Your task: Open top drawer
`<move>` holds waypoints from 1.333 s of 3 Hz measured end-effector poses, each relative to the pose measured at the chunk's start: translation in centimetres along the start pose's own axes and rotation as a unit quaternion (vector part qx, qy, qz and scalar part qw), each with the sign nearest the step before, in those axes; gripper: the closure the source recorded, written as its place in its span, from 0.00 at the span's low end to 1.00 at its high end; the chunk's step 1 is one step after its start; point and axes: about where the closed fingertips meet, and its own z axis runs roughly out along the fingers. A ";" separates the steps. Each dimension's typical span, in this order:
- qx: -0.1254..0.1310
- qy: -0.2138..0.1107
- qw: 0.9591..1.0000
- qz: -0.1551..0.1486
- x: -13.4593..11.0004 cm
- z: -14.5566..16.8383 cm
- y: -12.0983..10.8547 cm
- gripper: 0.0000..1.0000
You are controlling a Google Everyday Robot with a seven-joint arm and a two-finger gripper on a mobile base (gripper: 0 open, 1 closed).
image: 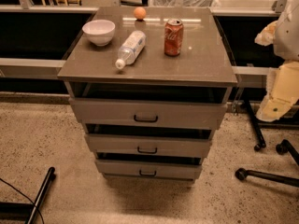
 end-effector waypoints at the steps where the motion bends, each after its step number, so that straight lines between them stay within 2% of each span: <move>1: 0.000 0.000 1.000 0.000 0.0 0.0 0.0 0.00; 2: -0.017 -0.011 1.000 0.001 -0.2 3.5 0.6 0.00; 3: -0.046 -0.033 0.998 0.001 -0.2 10.3 2.5 0.00; 4: -0.058 -0.074 0.995 -0.011 -0.1 15.9 5.1 0.00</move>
Offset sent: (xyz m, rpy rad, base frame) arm 0.0152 0.0265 -0.1147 0.0922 0.1078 0.0347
